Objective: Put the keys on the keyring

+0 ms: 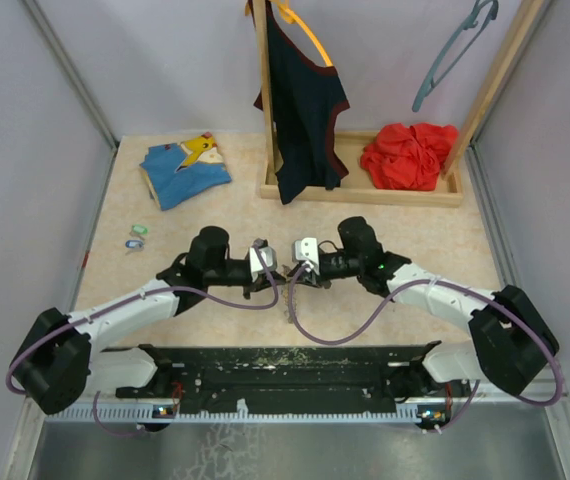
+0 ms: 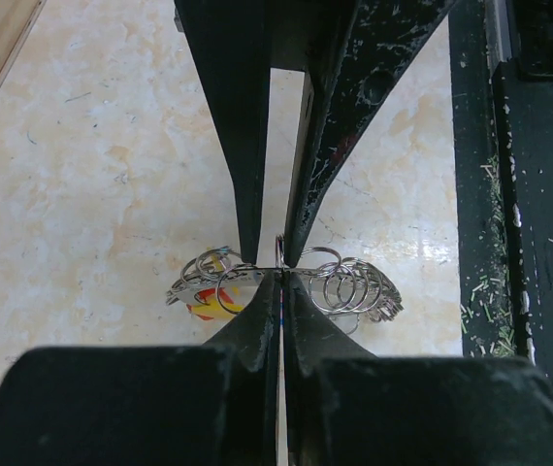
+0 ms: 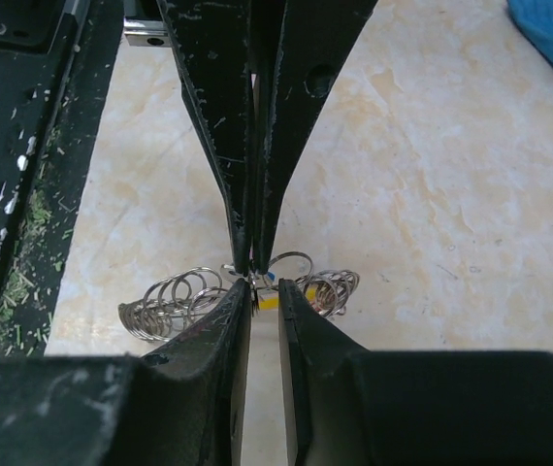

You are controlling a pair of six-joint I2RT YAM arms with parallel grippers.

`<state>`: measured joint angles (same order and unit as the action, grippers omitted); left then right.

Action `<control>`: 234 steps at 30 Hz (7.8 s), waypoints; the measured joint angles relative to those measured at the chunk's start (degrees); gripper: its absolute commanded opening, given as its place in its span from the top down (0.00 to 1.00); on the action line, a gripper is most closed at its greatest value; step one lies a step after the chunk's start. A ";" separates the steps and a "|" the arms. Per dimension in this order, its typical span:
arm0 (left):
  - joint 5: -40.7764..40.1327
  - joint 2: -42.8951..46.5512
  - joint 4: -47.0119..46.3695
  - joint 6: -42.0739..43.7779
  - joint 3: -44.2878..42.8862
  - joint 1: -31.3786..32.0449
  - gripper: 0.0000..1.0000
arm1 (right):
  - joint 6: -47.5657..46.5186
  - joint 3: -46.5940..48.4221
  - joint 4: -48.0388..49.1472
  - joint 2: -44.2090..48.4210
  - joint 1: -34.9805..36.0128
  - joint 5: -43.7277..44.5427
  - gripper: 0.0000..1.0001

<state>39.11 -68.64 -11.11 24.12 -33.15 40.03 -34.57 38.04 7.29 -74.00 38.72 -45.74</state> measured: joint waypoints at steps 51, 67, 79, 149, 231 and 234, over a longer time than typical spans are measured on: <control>8.04 0.17 -53.09 -25.57 19.80 -7.67 0.72 | 29.75 -14.03 54.93 -7.96 -2.16 -4.24 1.00; 8.98 -2.51 -53.18 -25.44 19.78 -7.78 0.77 | 31.36 -14.03 56.70 -8.96 -2.40 -6.69 1.00; 6.10 -3.89 -53.05 -25.44 19.76 -7.78 0.72 | 32.17 -14.01 57.81 -9.42 -2.47 -8.24 1.00; -0.74 -3.26 2.38 -2.58 -2.01 -0.46 1.00 | -1.90 7.85 -10.34 -6.25 -2.54 -7.78 0.81; 16.55 -15.06 -36.50 -23.08 9.51 -6.64 0.87 | 18.36 -3.21 23.65 -4.22 -3.65 -16.02 1.00; 15.61 -15.98 -38.56 -24.41 9.51 -5.97 0.77 | 21.16 -3.87 27.98 -5.01 -3.54 -16.04 1.00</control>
<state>54.72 -84.62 -49.67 -0.30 -23.64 34.06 -13.41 34.17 35.27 -79.00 35.18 -61.78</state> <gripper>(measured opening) 0.138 0.007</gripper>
